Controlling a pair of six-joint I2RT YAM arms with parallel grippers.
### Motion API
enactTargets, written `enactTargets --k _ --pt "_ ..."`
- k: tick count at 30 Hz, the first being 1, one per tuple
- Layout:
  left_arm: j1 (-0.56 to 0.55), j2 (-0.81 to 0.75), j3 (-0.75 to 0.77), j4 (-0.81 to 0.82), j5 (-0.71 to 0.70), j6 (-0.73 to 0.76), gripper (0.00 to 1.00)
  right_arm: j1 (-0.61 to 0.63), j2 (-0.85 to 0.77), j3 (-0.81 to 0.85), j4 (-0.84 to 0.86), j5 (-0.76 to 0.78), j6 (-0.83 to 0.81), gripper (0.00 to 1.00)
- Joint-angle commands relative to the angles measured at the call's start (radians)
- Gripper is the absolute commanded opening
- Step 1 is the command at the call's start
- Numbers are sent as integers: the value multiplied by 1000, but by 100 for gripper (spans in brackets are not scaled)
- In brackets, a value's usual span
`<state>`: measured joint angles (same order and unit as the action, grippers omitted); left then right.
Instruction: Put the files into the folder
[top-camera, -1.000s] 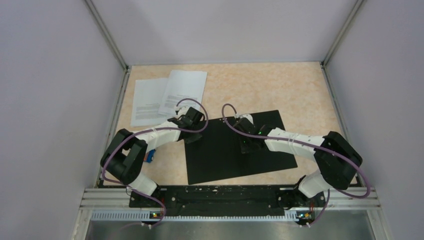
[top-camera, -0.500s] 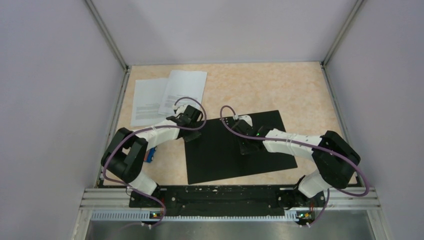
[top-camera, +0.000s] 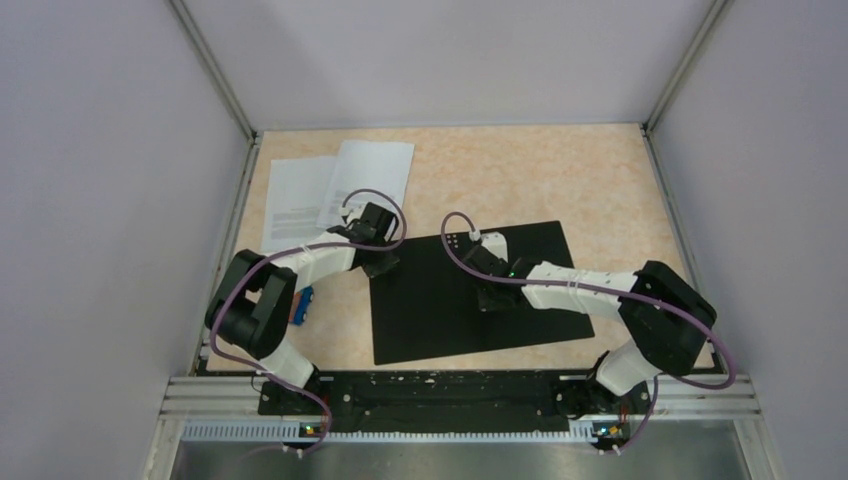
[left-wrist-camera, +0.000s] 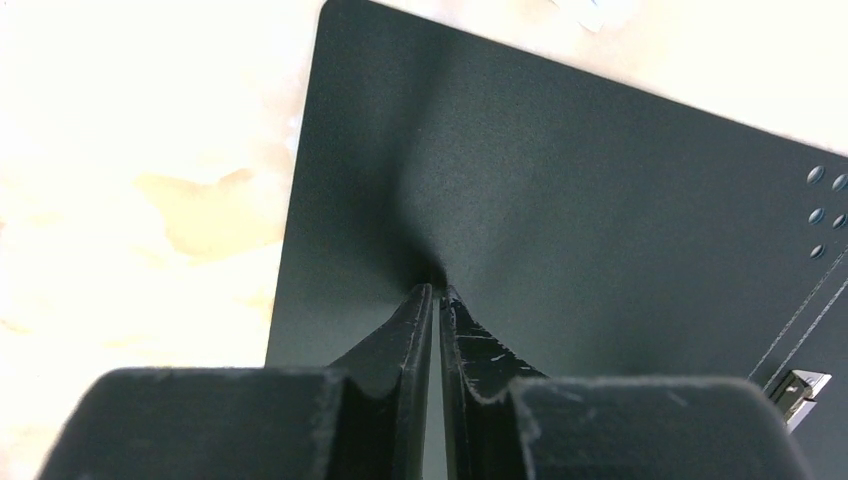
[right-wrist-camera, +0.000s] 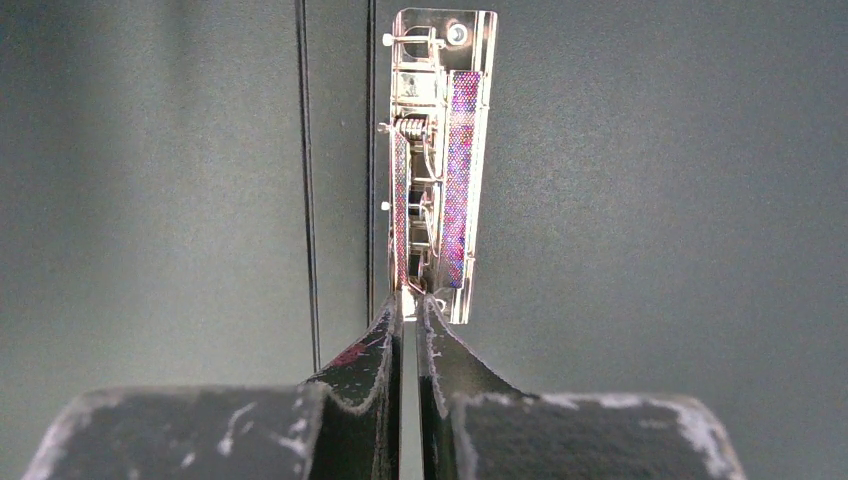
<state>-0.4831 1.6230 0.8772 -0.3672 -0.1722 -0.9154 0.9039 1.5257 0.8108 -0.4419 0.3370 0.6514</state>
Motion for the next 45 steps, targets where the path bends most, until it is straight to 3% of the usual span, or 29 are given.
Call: enactTargets --k 1,12,25,31,34,37,45 --pt "45 108 -49 -84 -73 33 14 6 58 -57 -136 113 52 0" --pt "46 135 -32 -92 -77 29 13 7 6 -49 -221 198 82 0" --pt "46 127 -33 -83 -72 54 14 5 -70 26 -228 161 37 2" --pt "45 108 -1 -74 -37 137 20 -27 -160 108 -189 96 -23 13" --pt "41 93 41 -73 3 184 20 -70 -199 95 -97 -26 -67 19" --pt "22 71 95 -68 54 230 20 -123 -221 61 -35 -128 -71 18" --pt "-92 93 269 -79 111 301 26 -157 -264 -7 16 -180 -50 13"
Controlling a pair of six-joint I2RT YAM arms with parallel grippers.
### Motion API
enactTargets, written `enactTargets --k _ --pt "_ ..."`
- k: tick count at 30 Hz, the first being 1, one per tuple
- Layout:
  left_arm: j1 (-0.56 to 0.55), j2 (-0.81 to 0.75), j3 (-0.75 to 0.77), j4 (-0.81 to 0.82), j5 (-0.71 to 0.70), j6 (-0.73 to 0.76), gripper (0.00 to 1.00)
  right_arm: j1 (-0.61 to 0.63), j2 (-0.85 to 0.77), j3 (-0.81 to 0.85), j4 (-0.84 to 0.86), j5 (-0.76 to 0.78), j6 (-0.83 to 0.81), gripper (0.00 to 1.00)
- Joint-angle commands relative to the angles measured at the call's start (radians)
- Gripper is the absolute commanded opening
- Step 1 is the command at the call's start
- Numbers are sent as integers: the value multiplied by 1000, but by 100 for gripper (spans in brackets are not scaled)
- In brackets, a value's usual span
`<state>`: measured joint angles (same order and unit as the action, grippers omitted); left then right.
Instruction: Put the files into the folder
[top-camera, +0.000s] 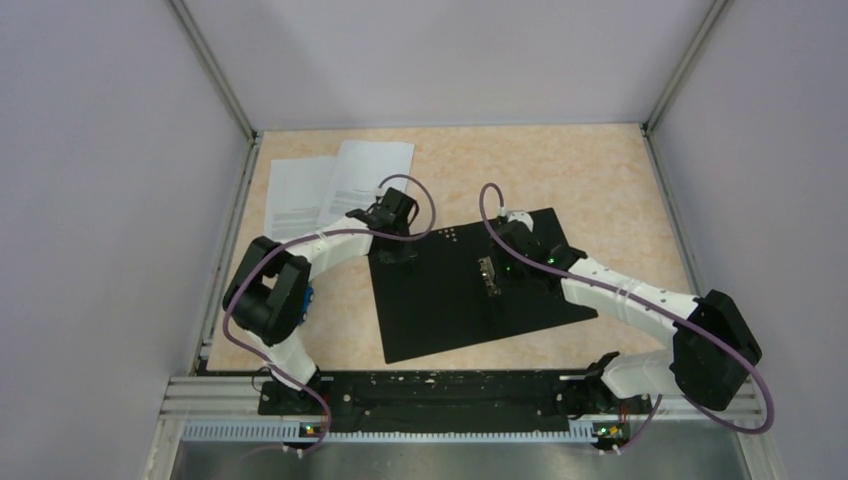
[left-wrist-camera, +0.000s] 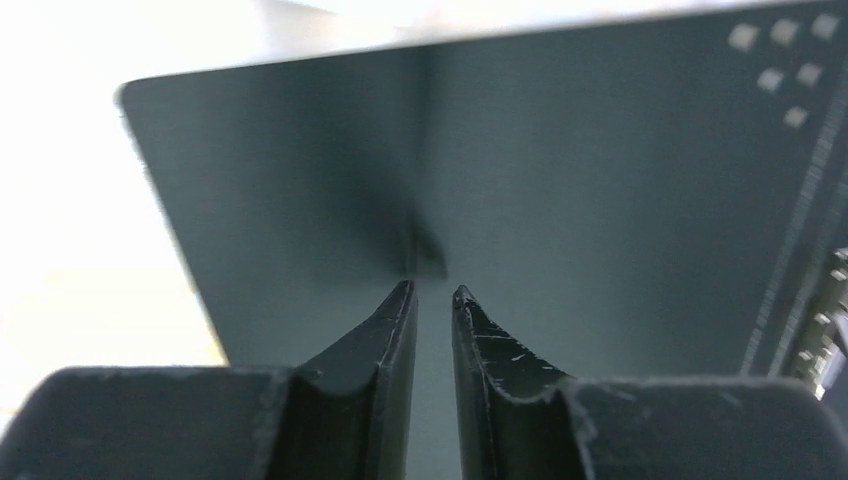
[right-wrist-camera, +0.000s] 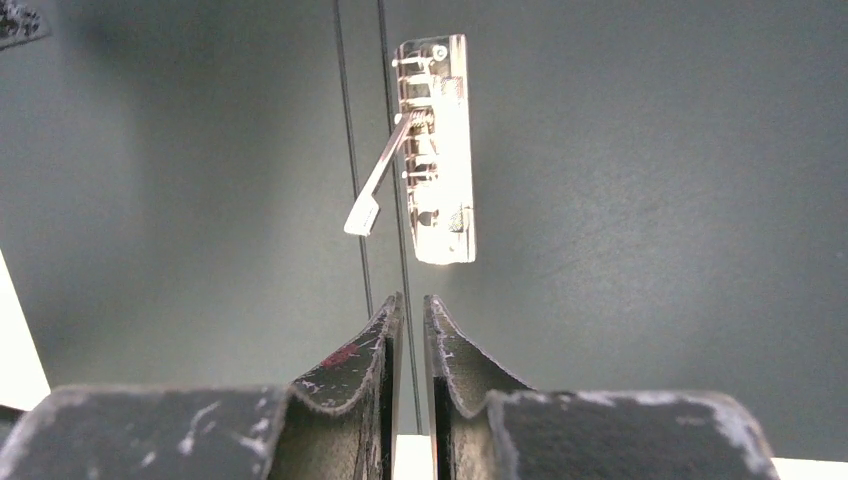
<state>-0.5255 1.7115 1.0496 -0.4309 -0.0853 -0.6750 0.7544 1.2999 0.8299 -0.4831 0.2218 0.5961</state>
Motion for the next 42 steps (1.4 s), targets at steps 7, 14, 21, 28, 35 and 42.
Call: enactTargets --k 7,14,21,28,35,42 --pt "-58 -60 149 -85 -43 43 33 -33 7 -79 197 -185 23 12" --pt "-49 -151 129 -118 -98 31 39 -132 101 -57 331 -315 29 12" --pt "-33 -206 125 -151 -118 35 39 -179 211 41 356 -359 13 11" --pt "-25 -221 127 -157 -115 41 40 -210 272 107 354 -336 -14 10" --pt "1 -216 150 -151 -71 33 41 -223 354 164 358 -311 -68 10" --pt "82 -206 210 -132 -3 20 44 -231 417 238 341 -306 -104 15"
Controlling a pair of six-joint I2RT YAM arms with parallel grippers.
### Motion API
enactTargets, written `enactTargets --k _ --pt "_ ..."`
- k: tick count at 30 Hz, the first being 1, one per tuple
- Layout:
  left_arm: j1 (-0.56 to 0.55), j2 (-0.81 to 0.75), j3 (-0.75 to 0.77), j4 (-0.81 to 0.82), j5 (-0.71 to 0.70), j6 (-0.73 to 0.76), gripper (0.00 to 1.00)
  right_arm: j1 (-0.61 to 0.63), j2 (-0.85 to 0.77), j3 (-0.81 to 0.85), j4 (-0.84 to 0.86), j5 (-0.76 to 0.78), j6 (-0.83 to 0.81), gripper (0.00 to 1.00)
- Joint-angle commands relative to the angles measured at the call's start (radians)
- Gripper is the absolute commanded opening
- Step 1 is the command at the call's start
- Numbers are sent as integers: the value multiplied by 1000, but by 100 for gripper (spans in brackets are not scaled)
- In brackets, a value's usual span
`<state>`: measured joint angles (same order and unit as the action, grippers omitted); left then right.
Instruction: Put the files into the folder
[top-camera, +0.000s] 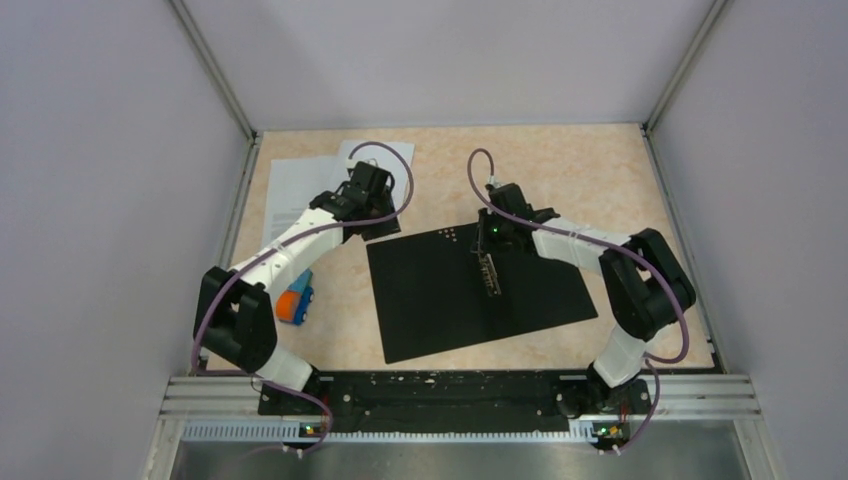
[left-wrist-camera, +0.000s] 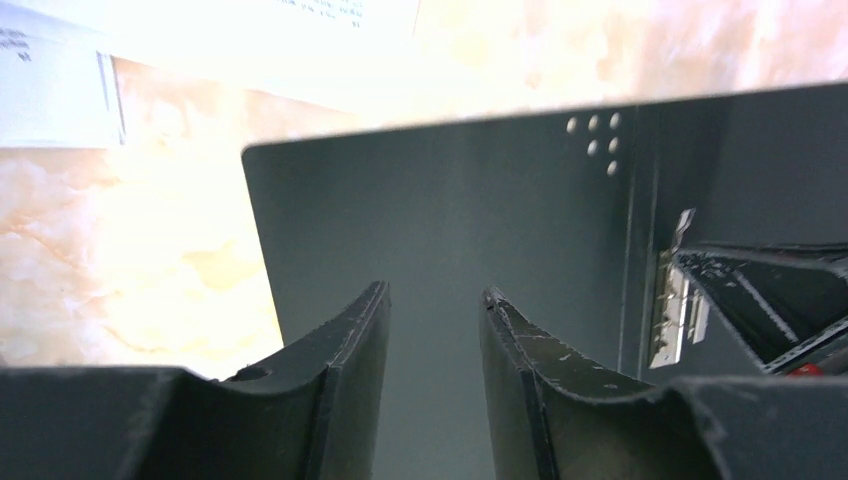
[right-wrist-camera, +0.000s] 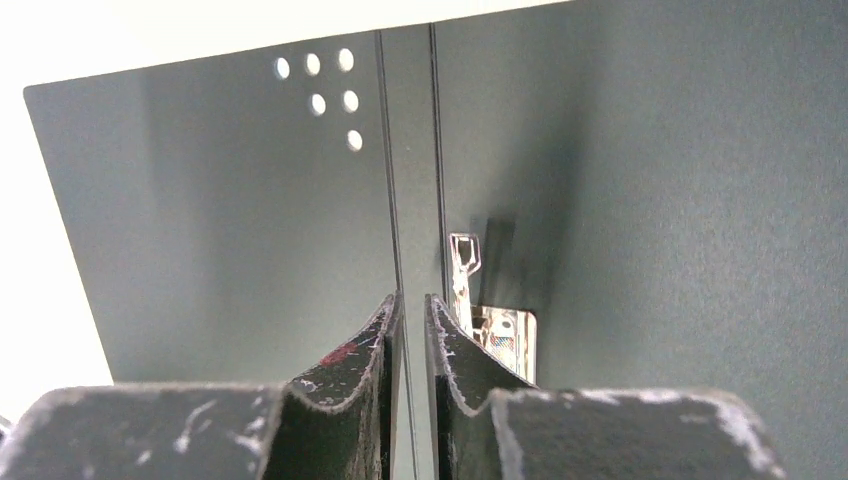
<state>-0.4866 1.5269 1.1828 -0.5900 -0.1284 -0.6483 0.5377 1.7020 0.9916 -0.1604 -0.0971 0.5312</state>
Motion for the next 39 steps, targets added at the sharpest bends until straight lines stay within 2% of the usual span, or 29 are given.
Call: enactTargets --k 1,4,8,10,13,19,24,29,34,39 --pt "55 -19 88 32 37 -8 44 -14 15 89 14 12 -41 16" --pt "102 -9 112 72 3 -9 49 -14 8 130 10 -6 -37 25" --pt "217 46 159 125 -39 35 61 -13 66 233 -2 -54 -8 56" --pt "275 84 182 145 -62 62 67 -12 110 308 -1 -72 4 68" --pt "360 140 196 202 -63 103 76 -13 189 410 4 -86 18 77" --pt "479 312 302 197 28 123 77 -6 378 653 -14 -85 35 80" --pt "570 381 342 150 83 141 76 9 537 828 -22 -101 51 80" --pt "640 433 345 131 282 126 74 36 660 968 -19 -131 75 79" --pt "672 453 308 137 406 98 75 55 740 1051 -33 -137 85 78" --pt "672 452 248 155 423 75 75 60 769 1072 -37 -148 94 77"
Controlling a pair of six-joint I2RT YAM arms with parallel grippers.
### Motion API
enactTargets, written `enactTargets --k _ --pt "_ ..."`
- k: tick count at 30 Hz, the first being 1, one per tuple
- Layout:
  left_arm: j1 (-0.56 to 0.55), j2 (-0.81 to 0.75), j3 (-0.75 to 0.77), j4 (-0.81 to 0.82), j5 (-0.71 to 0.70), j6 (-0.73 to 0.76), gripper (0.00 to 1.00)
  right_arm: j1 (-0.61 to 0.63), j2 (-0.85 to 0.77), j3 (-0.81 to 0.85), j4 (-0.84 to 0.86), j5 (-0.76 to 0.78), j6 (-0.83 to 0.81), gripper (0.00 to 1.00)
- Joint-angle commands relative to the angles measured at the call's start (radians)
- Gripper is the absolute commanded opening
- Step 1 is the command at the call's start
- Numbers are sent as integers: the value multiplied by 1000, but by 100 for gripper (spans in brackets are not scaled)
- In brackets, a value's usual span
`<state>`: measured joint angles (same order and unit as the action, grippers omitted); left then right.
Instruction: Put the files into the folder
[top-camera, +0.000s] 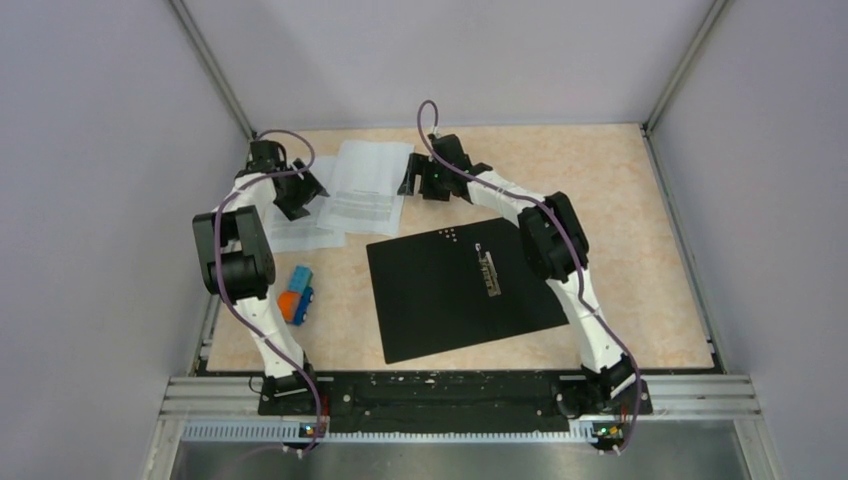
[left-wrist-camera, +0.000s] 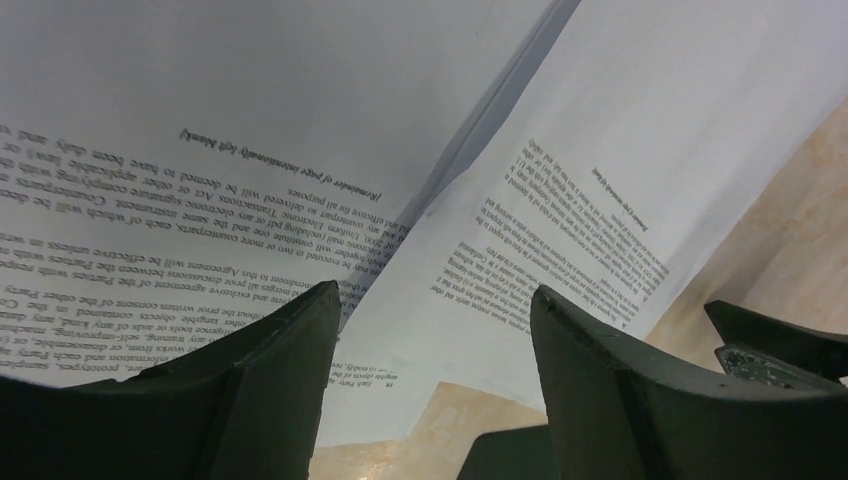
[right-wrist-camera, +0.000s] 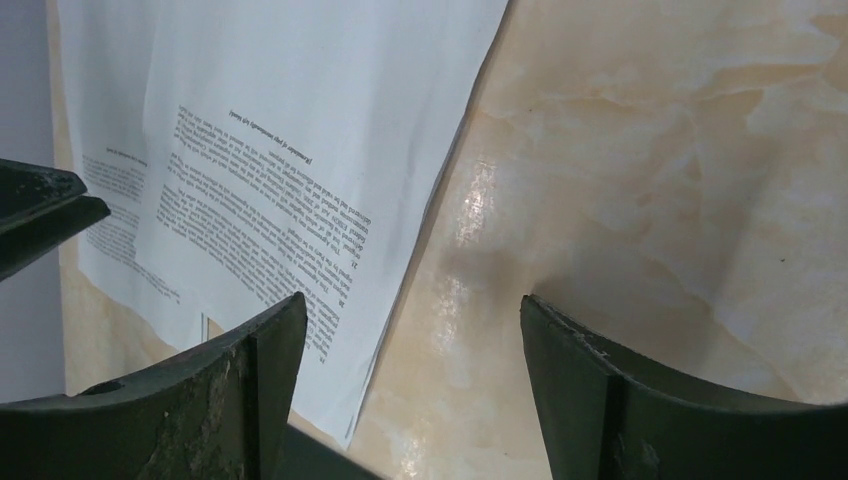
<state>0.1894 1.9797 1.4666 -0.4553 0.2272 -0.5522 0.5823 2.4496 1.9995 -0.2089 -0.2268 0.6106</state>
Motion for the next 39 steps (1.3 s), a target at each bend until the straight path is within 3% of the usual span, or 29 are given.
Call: enactTargets --k 1,10,27,39 --pt "-5 0 -44 23 67 -25 74 17 23 67 11 -17 14 77" --pt "-4 -11 -98 -21 -26 -49 71 38 57 113 -10 -26 14 73" --pt "-2 0 -103 64 178 -139 69 50 121 174 -55 -58 15 69" --pt "8 -66 -153 185 245 -239 62 49 143 184 -67 -80 15 67"
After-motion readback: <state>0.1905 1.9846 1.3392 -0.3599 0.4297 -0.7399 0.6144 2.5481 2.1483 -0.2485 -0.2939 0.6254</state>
